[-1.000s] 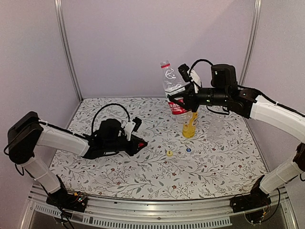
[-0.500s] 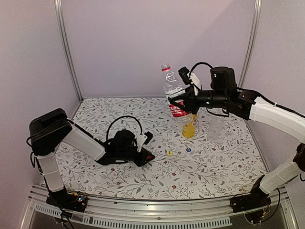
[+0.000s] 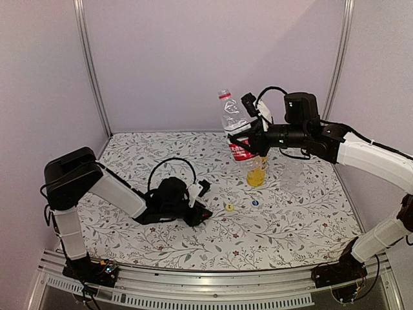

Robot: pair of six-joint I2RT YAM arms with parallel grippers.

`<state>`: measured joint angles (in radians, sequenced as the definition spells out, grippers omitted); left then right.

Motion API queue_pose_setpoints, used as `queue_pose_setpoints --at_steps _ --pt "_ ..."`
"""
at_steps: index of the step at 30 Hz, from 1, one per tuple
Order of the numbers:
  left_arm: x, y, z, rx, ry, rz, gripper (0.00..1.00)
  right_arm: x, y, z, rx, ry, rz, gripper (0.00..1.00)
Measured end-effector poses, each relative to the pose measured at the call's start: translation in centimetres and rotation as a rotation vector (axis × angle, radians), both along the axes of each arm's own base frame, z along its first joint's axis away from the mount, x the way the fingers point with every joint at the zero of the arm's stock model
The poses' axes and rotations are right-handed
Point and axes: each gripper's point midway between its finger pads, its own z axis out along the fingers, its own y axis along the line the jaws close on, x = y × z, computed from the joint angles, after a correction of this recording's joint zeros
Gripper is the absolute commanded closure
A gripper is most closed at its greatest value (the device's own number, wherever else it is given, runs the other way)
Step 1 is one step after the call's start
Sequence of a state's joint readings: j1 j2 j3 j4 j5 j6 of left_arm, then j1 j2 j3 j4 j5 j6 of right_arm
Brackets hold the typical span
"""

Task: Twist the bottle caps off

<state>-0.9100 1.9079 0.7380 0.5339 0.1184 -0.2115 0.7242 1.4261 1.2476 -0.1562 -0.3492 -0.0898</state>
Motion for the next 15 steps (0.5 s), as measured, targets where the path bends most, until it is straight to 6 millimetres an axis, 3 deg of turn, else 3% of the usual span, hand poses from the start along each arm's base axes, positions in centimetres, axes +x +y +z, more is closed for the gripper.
queue_pose_setpoints --at_steps 6,9,15 --pt "0.2 0.4 0.2 0.020 -0.013 0.022 0.34 0.0 0.0 0.0 0.000 0.001 0.000 0.64" --pt "0.1 1.0 1.5 0.021 -0.032 0.033 0.23 0.0 0.0 -0.3 -0.003 0.005 0.000 0.64" --pt "0.4 1.0 8.7 -0.078 -0.133 0.036 0.13 -0.2 0.0 -0.9 -0.007 0.019 0.007 0.64"
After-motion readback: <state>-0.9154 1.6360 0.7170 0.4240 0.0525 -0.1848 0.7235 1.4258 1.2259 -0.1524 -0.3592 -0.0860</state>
